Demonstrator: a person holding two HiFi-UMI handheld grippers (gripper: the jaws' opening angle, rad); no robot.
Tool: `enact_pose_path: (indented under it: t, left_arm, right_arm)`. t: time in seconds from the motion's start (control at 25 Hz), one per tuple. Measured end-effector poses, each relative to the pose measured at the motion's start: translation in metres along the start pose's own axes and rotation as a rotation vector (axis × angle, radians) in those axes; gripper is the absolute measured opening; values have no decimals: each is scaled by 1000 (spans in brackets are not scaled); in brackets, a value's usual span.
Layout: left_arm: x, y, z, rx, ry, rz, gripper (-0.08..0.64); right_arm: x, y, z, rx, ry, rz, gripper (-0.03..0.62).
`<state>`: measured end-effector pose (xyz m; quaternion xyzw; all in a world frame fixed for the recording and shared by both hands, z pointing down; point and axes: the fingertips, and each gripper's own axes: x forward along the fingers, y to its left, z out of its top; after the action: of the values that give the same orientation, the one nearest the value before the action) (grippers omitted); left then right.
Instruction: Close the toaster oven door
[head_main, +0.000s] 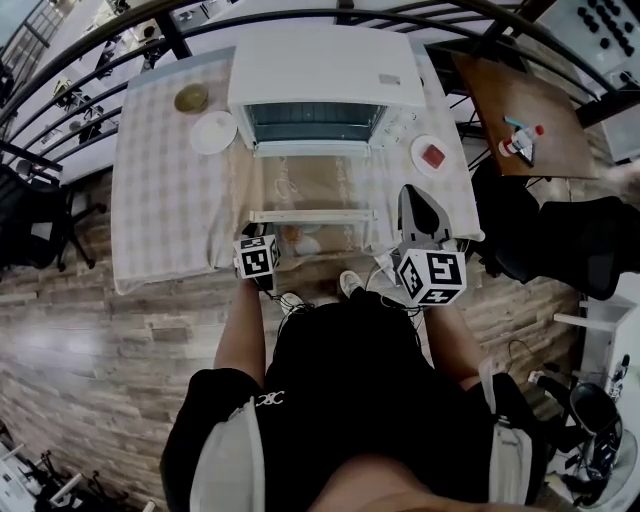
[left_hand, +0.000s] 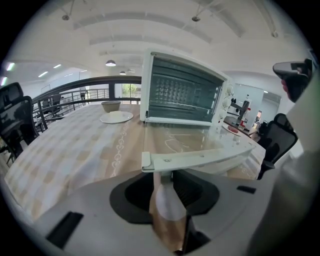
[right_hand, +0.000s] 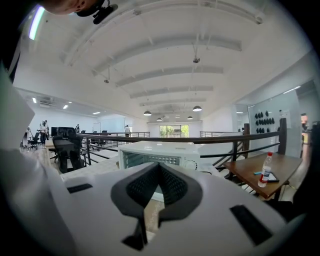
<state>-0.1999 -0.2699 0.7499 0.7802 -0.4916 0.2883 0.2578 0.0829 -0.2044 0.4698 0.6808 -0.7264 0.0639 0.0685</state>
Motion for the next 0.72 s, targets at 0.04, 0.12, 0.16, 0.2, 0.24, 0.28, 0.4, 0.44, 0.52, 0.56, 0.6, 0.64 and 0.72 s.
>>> enact_pose_path:
  t: [0.04,0.12,0.16,0.2,0.24,0.28,0.4,0.44,0.52,0.56,0.6,0.64,0.72]
  left_arm:
    - [1,0,0,-1,-1,-1,129]
    - [2,-1,0,-1,-9,-6,127]
    - [1,-2,1,-2,-15,-13,122]
    - [1,-3,2,-5,-20,-22,113]
    - [0,-4,4,-9,-25,-31,93]
    - [-1,-5,5,-14,-28,-38,94]
    - [-4,-6,9,-29,-33,-57,95]
    - [-6,-8,11,-32,-39,-65,97]
    - [-9,-10,16,-50,-57,-94,98]
    - [-11,-11,19,-65,-67,-114,103]
    - [-12,-12,22,-79,-77,-134,106]
    - [-14,-11,25,-89,-86,-151,109]
    - [-19,-10,34,-105,-110,-177,114]
  right_arm:
    - [1,-1,1,-2,0,-1,2]
    - [4,-1,2,-2,0,-1,2]
    - [6,-1,3,-2,0,1,2]
    - [8,1,3,-3,0,5,2]
    - [10,3,4,-3,0,11,2]
    - [12,5,5,-3,0,17,2]
    - [18,9,7,-3,-4,37,2]
    - [20,10,8,-1,-7,44,2]
    - [23,11,9,2,-13,56,2]
    - [24,12,9,4,-15,62,2]
    - [27,13,9,5,-17,70,2]
    - [29,15,10,6,-19,77,2]
    - [33,19,11,10,-22,90,2]
